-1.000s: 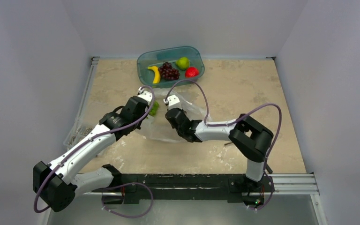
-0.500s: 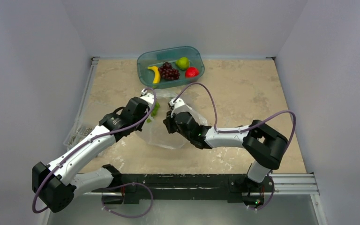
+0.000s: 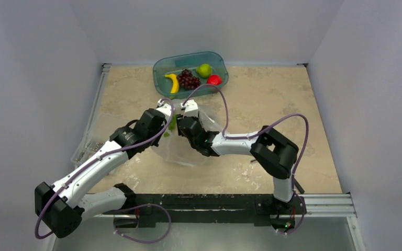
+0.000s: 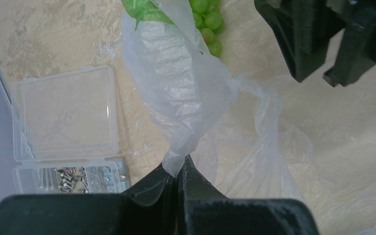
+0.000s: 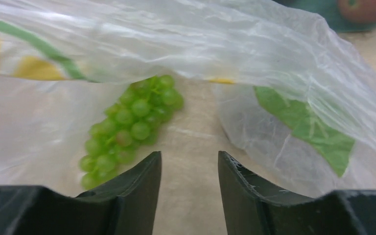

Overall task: Take the fake fruits out of the plastic bag
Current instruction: Take out the fake fruit from the plastic bag.

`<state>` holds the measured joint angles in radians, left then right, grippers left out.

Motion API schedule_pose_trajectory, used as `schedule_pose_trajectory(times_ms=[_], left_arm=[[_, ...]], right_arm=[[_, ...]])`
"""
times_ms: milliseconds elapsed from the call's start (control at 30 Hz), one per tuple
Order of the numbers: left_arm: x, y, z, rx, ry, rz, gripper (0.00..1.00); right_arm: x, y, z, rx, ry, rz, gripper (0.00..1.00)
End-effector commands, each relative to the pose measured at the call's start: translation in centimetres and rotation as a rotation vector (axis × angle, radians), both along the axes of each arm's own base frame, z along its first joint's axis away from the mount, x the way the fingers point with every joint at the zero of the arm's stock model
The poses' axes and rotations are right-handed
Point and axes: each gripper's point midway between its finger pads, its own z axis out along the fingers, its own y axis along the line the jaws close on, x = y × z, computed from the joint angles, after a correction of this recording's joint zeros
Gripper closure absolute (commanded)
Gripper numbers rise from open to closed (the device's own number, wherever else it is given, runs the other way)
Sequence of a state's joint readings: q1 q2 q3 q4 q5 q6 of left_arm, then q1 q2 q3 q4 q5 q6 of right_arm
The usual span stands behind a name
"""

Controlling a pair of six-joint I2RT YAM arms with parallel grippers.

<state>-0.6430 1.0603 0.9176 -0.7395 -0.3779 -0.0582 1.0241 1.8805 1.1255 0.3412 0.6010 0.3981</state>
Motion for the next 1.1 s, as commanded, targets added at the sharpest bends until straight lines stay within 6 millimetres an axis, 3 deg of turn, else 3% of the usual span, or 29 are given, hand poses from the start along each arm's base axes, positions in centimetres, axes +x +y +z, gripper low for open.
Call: schedule_pose_trajectory(times_ms=[0, 233, 500, 700, 967, 1067], left_arm=[[0.2, -0.2, 0.9, -0.013, -0.037, -0.017, 1.0], [0.2, -0.3, 1.1, -0.018, -0.039, -0.019, 1.0], [0.2, -0.3, 1.2, -0.023, -0.044, -0.022, 1.0], [0.2, -0.3, 1.1, -0.023, -0.047, -0.019, 1.0], [0.2, -0.2, 1.0, -0.014, -0.047, -0.014, 1.0], [0.3, -0.2, 0.9, -0.008, -0.04, -0.015, 1.0]], right_arm=[[3.1, -2.6, 0.6, -0.122, -0.08, -0.167, 0.5], [6.1, -3.5, -0.9, -0.173, -0.087, -0.241, 0.3], [9.3, -2.1, -2.2, -0.209, -0.147, -0.199, 0.27], [11.3, -0.8, -4.9, -0.156, -0.066, -0.164, 0.47], [10.6, -1.3, -3.3, -0.121, -0.093, -0.136, 0.9], [9.2, -1.4, -1.9, -0.087, -0.099, -0.091, 0.97]])
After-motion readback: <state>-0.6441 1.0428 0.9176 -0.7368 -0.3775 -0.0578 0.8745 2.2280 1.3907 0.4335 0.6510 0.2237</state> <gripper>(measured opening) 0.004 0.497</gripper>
